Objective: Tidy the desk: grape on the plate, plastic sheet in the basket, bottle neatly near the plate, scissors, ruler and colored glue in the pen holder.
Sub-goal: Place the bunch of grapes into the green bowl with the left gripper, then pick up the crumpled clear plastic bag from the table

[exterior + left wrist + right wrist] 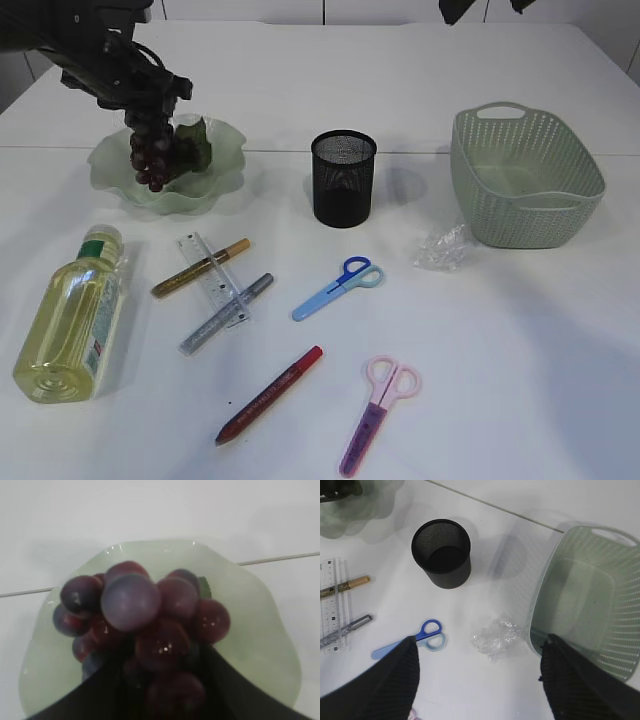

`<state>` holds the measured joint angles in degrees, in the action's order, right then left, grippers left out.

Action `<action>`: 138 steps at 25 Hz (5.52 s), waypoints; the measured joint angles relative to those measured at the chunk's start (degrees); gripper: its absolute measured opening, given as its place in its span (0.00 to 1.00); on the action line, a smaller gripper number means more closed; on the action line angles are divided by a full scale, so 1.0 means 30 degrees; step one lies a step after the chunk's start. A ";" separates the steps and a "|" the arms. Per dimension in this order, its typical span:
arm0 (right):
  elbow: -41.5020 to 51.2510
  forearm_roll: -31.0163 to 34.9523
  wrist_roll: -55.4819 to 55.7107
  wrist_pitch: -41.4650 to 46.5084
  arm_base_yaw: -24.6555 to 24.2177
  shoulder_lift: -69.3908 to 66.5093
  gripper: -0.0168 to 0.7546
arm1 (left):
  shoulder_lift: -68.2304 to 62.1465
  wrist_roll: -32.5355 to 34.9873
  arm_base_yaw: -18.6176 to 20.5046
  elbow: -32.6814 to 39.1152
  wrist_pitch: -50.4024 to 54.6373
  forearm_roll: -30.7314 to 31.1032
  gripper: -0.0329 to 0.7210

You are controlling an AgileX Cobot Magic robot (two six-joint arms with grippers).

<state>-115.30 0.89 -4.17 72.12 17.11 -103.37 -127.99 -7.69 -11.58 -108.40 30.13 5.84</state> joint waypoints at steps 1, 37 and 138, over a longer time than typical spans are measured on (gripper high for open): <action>0.0000 0.0000 0.0000 0.0000 0.0000 0.0000 0.78 | 0.0000 0.0000 0.0000 0.0000 -0.0101 -0.0065 0.44; 0.0449 0.0251 0.0336 0.0000 0.0000 0.0604 0.78 | 0.6601 0.1452 -0.0352 -0.0013 0.7981 -0.1512 0.70; 1.8723 0.9288 0.2920 -1.9222 -0.0424 0.1068 0.78 | 2.2262 0.0137 -0.1512 1.5787 0.2737 0.1037 0.68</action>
<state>-59.13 28.76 4.59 14.45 15.84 -100.17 -61.20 -7.28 -16.11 -61.04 38.34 8.95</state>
